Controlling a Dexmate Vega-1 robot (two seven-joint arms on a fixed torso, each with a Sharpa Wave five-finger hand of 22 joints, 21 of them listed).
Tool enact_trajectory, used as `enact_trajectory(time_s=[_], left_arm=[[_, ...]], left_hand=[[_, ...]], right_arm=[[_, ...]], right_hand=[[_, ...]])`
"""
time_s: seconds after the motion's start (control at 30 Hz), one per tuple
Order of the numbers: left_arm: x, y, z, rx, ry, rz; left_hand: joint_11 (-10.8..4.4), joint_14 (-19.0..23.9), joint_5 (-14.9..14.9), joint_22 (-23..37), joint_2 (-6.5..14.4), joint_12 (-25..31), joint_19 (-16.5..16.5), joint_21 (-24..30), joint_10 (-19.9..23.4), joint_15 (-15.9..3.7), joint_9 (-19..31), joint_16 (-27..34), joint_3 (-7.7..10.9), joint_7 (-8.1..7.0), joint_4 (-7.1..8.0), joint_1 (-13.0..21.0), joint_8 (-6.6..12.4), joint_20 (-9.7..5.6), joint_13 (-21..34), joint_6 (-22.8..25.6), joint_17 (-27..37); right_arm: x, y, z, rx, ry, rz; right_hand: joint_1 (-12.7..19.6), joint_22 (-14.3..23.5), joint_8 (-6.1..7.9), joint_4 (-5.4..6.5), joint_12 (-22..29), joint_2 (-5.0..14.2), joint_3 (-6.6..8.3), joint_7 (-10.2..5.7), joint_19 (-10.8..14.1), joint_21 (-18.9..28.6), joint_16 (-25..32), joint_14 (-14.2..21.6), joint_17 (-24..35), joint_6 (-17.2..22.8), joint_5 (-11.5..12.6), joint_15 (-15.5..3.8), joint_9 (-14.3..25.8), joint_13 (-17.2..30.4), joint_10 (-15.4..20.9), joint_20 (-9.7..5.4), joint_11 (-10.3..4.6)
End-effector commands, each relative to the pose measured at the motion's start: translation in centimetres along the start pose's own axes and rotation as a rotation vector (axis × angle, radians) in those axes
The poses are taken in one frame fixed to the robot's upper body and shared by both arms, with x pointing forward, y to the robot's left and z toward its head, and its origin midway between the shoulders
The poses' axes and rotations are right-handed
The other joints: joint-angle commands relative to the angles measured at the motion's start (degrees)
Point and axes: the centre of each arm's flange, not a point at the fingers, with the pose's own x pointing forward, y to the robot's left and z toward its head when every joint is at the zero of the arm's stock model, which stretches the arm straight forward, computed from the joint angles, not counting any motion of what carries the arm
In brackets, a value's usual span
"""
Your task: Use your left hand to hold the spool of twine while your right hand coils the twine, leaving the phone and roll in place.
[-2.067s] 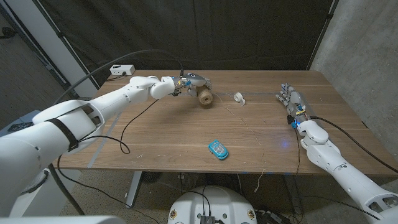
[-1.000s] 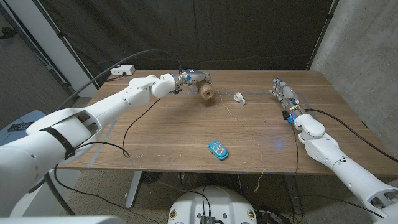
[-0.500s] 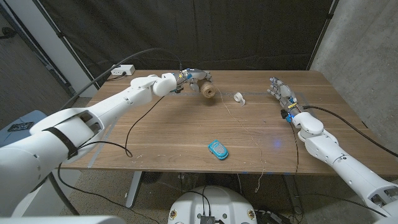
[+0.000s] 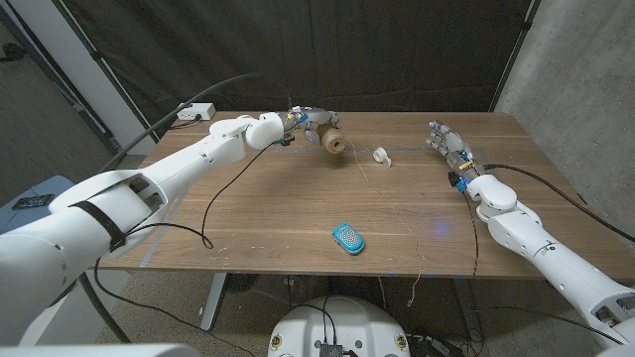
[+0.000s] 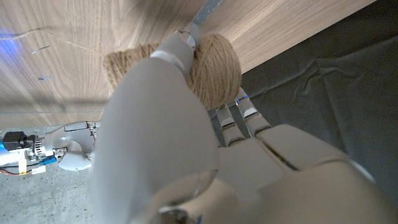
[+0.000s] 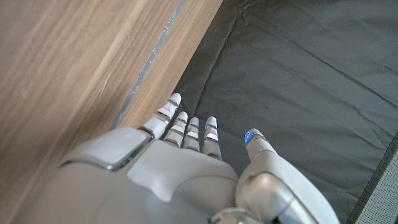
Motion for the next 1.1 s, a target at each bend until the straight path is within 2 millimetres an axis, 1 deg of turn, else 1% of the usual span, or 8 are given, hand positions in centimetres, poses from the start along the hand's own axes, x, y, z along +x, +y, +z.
enact_trajectory(time_s=[0.03,0.2,0.53,0.63,0.7,0.83,1.1], left_arm=[[0.2,1.8,0.5,-0.038,0.0,-0.024],[0.3,2.3,0.7,-0.048,0.009,-0.047],[0.8,3.6,0.8,-0.064,0.026,-0.093],[0.9,3.8,0.8,-0.076,0.025,-0.112],[1.0,3.9,0.8,-0.073,0.024,-0.119],[1.1,4.0,0.9,-0.08,0.023,-0.14],[1.6,4.6,1.8,-0.063,-0.006,-0.164]], left_hand=[[-0.08,5.82,0.32,0.14,2.82,0.05,-0.33,0.39,3.65,-3.79,0.02,1.85,0.25,0.22,0.4,-1.06,3.07,-0.03,3.68,0.47,4.7],[0.41,5.62,0.35,0.1,2.95,-0.2,-0.46,0.4,3.5,-3.61,-0.05,1.92,0.13,0.65,0.52,-1.36,3.05,0.05,3.58,0.18,4.89],[0.77,5.18,0.39,0.04,3.06,-0.59,-0.94,0.34,3.03,-2.92,-0.25,1.76,0.02,0.88,0.63,-1.84,2.88,0.22,3.66,-0.49,5.01],[0.89,5.05,0.41,0.02,3.13,-0.7,-1.08,0.33,2.99,-2.85,-0.36,1.78,0.03,1.2,0.55,-1.81,2.84,0.34,3.65,-0.62,5.12],[0.95,5.09,0.42,0.01,3.17,-0.73,-1.02,0.37,3.02,-2.81,-0.4,1.71,0.02,0.97,0.66,-2.02,2.84,0.3,3.67,-0.63,5.07],[0.91,5.05,0.45,-0.01,3.22,-0.82,-1.13,0.37,3.01,-2.83,-0.48,1.65,0.03,1.04,0.67,-2.15,2.86,0.26,3.67,-0.62,5.06],[1.13,5.04,0.45,-0.05,3.33,-0.95,-1.22,0.42,3.22,-2.8,-0.66,1.84,-0.1,1.2,0.73,-2.5,2.94,0.27,3.61,-0.46,5.29]], right_arm=[[0.7,0.8,0.6,-0.05,-0.005,0.028],[1.1,1.2,0.8,-0.054,-0.008,0.039],[1.5,2.0,1.0,-0.068,-0.018,0.064],[1.7,2.3,1.1,-0.071,-0.021,0.074],[1.7,2.4,1.1,-0.071,-0.025,0.08],[1.8,2.6,1.2,-0.073,-0.028,0.088],[1.8,2.9,0.8,-0.071,-0.013,0.103]], right_hand=[[1.04,0.12,0.25,-0.78,0.4,0.09,0.31,-0.03,0.16,0.35,0.27,0.17,-0.12,0.56,-0.12,-0.08,0.22,0.26,0.98,0.47,0.11],[1.34,0.11,0.23,-1.09,0.41,0.03,0.36,-0.17,0.19,0.35,0.25,0.25,-0.18,0.58,-0.13,-0.12,0.22,0.26,1.1,0.46,0.01],[1.72,0.11,0.25,-1.47,0.42,0.03,0.39,-0.18,0.21,0.35,0.24,0.29,-0.22,0.78,-0.17,-0.2,0.22,0.26,1.33,0.46,-0.29],[1.79,0.11,0.26,-1.55,0.39,0.04,0.39,-0.22,0.2,0.34,0.25,0.3,-0.22,0.82,-0.18,-0.2,0.22,0.26,1.3,0.48,-0.34],[1.85,0.11,0.28,-1.61,0.39,0.05,0.38,-0.25,0.22,0.35,0.25,0.3,-0.22,0.9,-0.19,-0.21,0.22,0.26,1.34,0.46,-0.19],[1.93,0.12,0.27,-1.7,0.39,0.09,0.37,-0.28,0.24,0.35,0.29,0.38,-0.21,0.93,-0.21,-0.27,0.22,0.26,1.41,0.48,-0.3],[2.05,0.12,0.27,-1.85,0.4,0.16,0.31,-0.32,0.27,0.36,0.33,0.43,-0.16,1.04,-0.25,-0.32,0.22,0.27,1.59,0.48,-0.24]])
